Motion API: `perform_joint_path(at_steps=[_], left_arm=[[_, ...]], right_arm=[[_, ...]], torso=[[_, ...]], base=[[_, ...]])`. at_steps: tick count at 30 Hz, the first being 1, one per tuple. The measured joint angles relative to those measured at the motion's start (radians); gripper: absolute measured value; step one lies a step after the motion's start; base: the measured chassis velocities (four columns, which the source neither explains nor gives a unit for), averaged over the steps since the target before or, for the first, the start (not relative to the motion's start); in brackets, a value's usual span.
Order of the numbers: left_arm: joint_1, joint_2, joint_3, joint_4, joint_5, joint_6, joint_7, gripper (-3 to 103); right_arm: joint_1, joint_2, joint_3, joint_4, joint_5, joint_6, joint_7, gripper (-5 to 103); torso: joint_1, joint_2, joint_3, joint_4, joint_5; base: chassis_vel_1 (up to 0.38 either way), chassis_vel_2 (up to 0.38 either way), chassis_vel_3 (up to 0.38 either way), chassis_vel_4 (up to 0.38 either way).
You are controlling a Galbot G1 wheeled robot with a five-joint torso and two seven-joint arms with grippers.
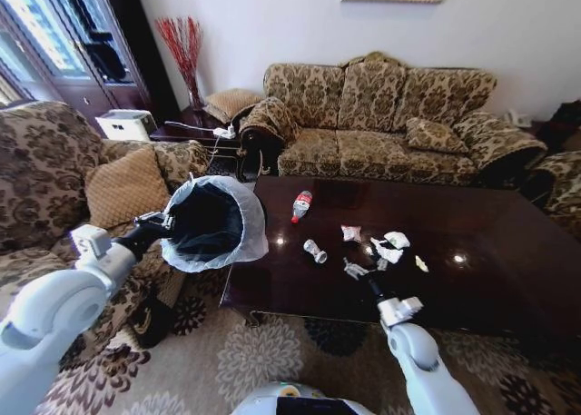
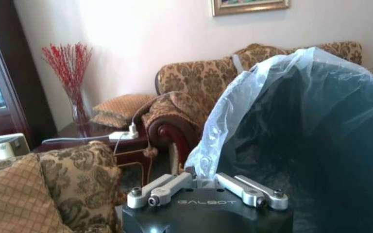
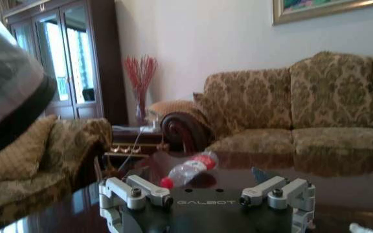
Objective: Move to the front of the table and place the trash on the table into the trash bin.
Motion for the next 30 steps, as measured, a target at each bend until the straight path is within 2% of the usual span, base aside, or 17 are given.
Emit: perform_joint_path(at_steps=[2, 6, 12, 17, 18, 21, 22, 25, 30], left_arm=[[0.000, 0.007, 0.003, 0.007, -0.001, 0.001, -0.002, 0], [0.000, 0.011, 0.005, 0.012, -0.003, 0.002, -0.004, 0], [0.000, 0.010, 0.009, 0.017, -0.003, 0.006, -0.005, 0], [-0.003, 0.010, 0.012, 0.023, -0.003, 0.006, -0.006, 0], [-0.003, 0.009, 0.013, 0.024, -0.003, 0.006, -0.006, 0], [-0.004, 0.007, 0.014, 0.026, -0.003, 0.006, -0.007, 0], [-0.004, 0.007, 0.014, 0.026, -0.003, 0.006, -0.007, 0], [-0.008, 0.007, 0.016, 0.033, -0.003, 0.006, -0.008, 0], [-0.010, 0.008, 0.018, 0.035, -0.003, 0.006, -0.009, 0]], right_arm=[[0.095, 0.006, -0.063, -0.108, -0.006, 0.012, -0.011, 100], [0.185, 0.023, -0.143, -0.201, -0.005, -0.008, -0.008, 100], [0.252, 0.047, -0.194, -0.310, -0.044, -0.009, -0.010, 100], [0.269, 0.056, -0.203, -0.333, -0.056, -0.020, -0.010, 100], [0.270, 0.056, -0.205, -0.335, -0.060, -0.028, -0.010, 103], [0.263, 0.060, -0.203, -0.335, -0.068, -0.049, -0.006, 93], [0.263, 0.060, -0.203, -0.335, -0.068, -0.049, -0.006, 93], [0.254, 0.060, -0.196, -0.333, -0.069, -0.051, -0.002, 80], [0.252, 0.059, -0.193, -0.331, -0.070, -0.052, 0.001, 77]], torso=[[0.001, 0.000, 0.001, -0.0001, -0.0001], [0.003, -0.001, 0.001, -0.0002, 0.0002], [0.001, -0.001, 0.000, -0.0002, -0.0001], [0.001, -0.001, 0.000, -0.0001, -0.0001], [0.001, -0.001, 0.001, -0.0002, -0.0002], [0.002, -0.001, 0.001, -0.0004, 0.0002], [0.002, -0.001, 0.001, -0.0004, 0.0002], [0.001, -0.001, 0.000, -0.0004, 0.0000], [0.001, -0.001, 0.000, -0.0003, 0.0000]], base=[[0.000, 0.000, 0.000, 0.000], [0.000, 0.000, 0.000, 0.000], [0.000, 0.000, 0.000, 0.000], [0.000, 0.000, 0.000, 0.000], [0.000, 0.000, 0.000, 0.000], [0.000, 0.000, 0.000, 0.000], [0.000, 0.000, 0.000, 0.000], [0.000, 0.000, 0.000, 0.000], [0.000, 0.000, 0.000, 0.000]])
